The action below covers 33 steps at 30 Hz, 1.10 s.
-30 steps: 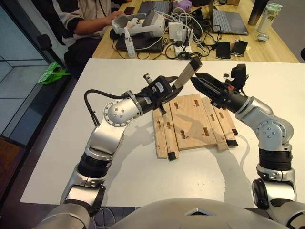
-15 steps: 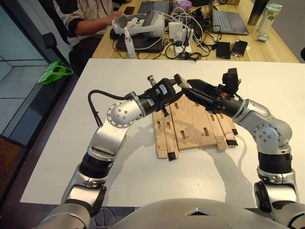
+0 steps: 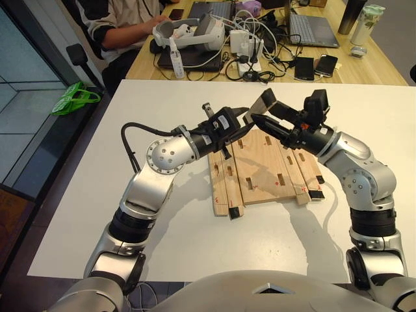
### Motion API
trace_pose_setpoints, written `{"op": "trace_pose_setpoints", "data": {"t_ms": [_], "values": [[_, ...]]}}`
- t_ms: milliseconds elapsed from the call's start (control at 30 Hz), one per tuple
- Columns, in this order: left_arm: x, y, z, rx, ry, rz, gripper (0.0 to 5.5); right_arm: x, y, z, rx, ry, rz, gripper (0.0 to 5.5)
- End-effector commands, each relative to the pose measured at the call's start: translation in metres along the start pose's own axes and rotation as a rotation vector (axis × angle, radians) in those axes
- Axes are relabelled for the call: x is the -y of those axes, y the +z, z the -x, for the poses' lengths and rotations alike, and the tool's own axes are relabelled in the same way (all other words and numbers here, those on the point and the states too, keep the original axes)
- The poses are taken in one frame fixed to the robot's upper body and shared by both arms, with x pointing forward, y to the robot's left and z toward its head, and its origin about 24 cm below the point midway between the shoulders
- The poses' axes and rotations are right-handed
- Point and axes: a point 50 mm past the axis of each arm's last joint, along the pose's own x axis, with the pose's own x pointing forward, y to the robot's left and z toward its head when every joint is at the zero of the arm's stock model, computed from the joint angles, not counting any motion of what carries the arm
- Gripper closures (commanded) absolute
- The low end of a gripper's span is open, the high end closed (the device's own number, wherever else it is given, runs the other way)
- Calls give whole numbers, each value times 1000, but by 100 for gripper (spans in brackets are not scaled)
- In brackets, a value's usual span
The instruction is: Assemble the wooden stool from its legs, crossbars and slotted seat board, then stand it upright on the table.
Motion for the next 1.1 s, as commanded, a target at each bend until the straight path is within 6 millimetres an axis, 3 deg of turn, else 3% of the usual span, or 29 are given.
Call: {"op": "trace_pose_setpoints", "data": {"t_ms": [33,167,333,600,867,1100], "values": [[2,0,-1,-6,-11,-16,421,-5,9,0,65,18,-46,357],[2,-1,-1,-7,-10,-17,421,-7,15,1,97,32,-81,433],[1,-3,0,-17,-6,-25,421,-4,22,4,135,21,-116,484],[2,-2,-2,-16,-12,-62,421,-3,15,1,123,-3,-127,507],[7,-4,2,-11,-54,-13,315,9,16,1,190,-97,-167,512],[17,-7,5,-27,-98,13,199,41,25,24,237,-317,-165,512]]}}
